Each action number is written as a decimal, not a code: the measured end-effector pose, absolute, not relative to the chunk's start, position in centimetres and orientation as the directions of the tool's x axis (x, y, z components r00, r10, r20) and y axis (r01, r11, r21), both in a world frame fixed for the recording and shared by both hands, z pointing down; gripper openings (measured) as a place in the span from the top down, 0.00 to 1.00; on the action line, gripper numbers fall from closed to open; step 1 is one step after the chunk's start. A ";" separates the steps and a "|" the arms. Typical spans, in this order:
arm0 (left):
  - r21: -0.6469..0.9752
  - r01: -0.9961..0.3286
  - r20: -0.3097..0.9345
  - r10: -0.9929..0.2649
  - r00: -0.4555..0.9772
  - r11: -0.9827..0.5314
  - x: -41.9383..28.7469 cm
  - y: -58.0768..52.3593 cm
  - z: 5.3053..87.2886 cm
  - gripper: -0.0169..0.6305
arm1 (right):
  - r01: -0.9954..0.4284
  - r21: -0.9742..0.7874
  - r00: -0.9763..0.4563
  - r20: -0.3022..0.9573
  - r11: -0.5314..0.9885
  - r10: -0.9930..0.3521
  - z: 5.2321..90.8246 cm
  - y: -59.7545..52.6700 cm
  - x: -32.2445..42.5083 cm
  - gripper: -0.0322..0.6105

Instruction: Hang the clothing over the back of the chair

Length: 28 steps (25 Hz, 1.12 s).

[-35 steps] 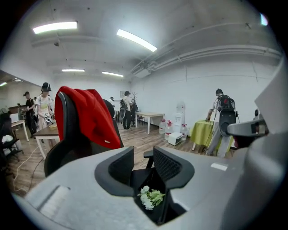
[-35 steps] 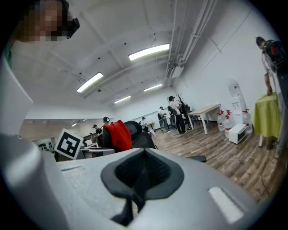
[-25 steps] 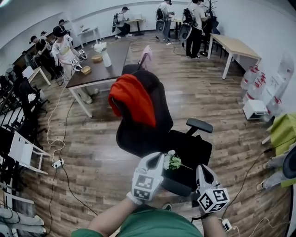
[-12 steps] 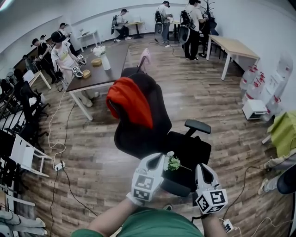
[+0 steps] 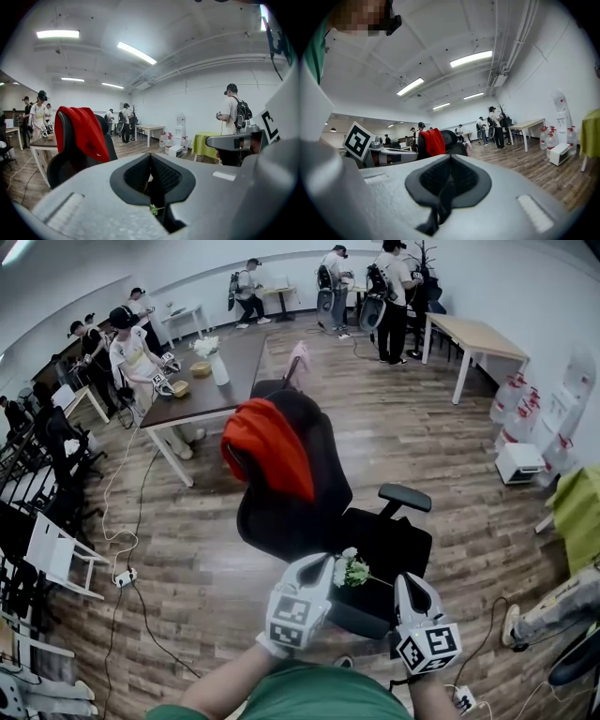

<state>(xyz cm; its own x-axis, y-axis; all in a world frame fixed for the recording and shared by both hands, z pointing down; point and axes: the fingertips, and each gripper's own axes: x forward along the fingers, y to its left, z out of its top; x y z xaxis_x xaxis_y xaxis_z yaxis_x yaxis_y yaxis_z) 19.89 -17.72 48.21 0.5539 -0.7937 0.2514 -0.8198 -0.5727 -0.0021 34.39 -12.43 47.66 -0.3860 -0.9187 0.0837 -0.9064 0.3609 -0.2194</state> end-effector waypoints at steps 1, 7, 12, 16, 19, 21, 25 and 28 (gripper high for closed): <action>-0.002 -0.820 0.251 -0.794 0.554 -0.572 19.9 -17.6 48.2 0.96 | -0.905 -0.222 -0.390 0.085 0.364 -0.917 47.7 -12.3 34.3 0.96; 0.010 -0.820 0.248 -0.793 0.556 -0.572 19.6 -17.1 48.2 0.96 | -0.903 -0.217 -0.397 0.084 0.372 -0.914 47.7 -11.8 33.8 0.96; 0.020 -0.820 0.252 -0.791 0.558 -0.572 19.5 -16.4 48.3 0.96 | -0.901 -0.220 -0.399 0.082 0.374 -0.913 47.7 -11.1 33.7 0.96; 0.010 -0.820 0.250 -0.793 0.556 -0.572 19.5 -16.0 48.0 0.96 | -0.900 -0.214 -0.403 0.076 0.380 -0.912 47.3 -10.5 33.7 0.96; 0.011 -0.823 0.244 -0.796 0.554 -0.569 19.3 -15.8 47.8 0.96 | -0.897 -0.212 -0.409 0.070 0.388 -0.910 47.1 -10.3 33.5 0.96; 0.012 -0.824 0.242 -0.798 0.552 -0.566 19.2 -15.7 47.8 0.96 | -0.896 -0.212 -0.413 0.072 0.391 -0.908 47.2 -10.2 33.4 0.96; 0.010 -0.828 0.240 -0.802 0.547 -0.561 18.8 -15.5 47.7 0.96 | -0.892 -0.218 -0.419 0.071 0.395 -0.905 47.2 -9.9 33.2 0.96; 0.012 -0.831 0.238 -0.805 0.543 -0.557 18.6 -15.6 47.7 0.96 | -0.891 -0.215 -0.423 0.071 0.401 -0.903 47.2 -10.0 33.0 0.96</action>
